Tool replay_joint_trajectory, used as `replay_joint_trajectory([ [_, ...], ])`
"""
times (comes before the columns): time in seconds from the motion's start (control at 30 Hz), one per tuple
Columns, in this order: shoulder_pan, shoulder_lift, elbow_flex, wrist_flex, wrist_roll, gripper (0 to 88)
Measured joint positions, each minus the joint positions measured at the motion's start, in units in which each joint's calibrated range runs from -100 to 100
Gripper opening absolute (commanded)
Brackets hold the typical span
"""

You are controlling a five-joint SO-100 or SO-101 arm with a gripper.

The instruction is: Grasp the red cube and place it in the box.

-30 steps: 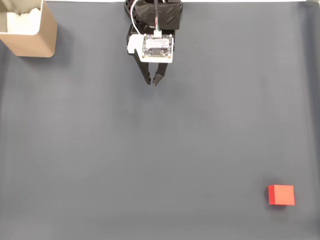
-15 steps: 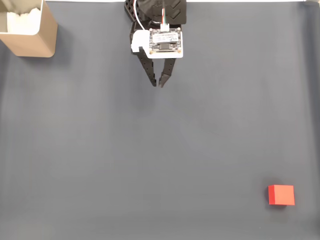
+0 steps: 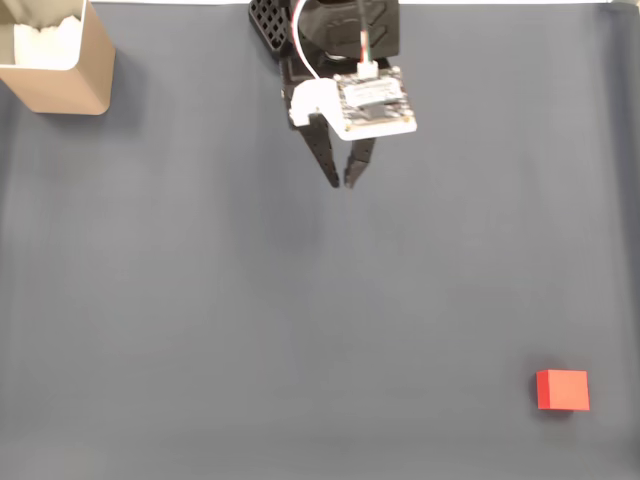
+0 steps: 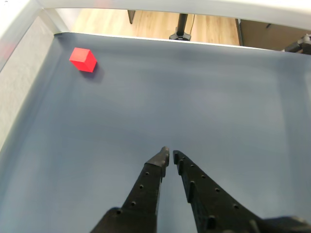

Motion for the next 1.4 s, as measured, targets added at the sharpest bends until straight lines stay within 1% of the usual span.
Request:
replay_joint_trajectory([
  [0.43, -7.27, 19.02, -17.72, -0.32, 0.39, 0.0],
  [0.67, -10.98, 28.92, -24.41, -2.55, 0.54, 0.0],
  [1.0, -13.06, 42.9, -34.45, -6.52, 1.22, 1.1],
  [1.2, -13.06, 51.5, -42.77, -7.32, 1.56, 3.1],
  [1.4, -13.06, 60.27, -51.18, -9.47, 1.56, 8.7],
])
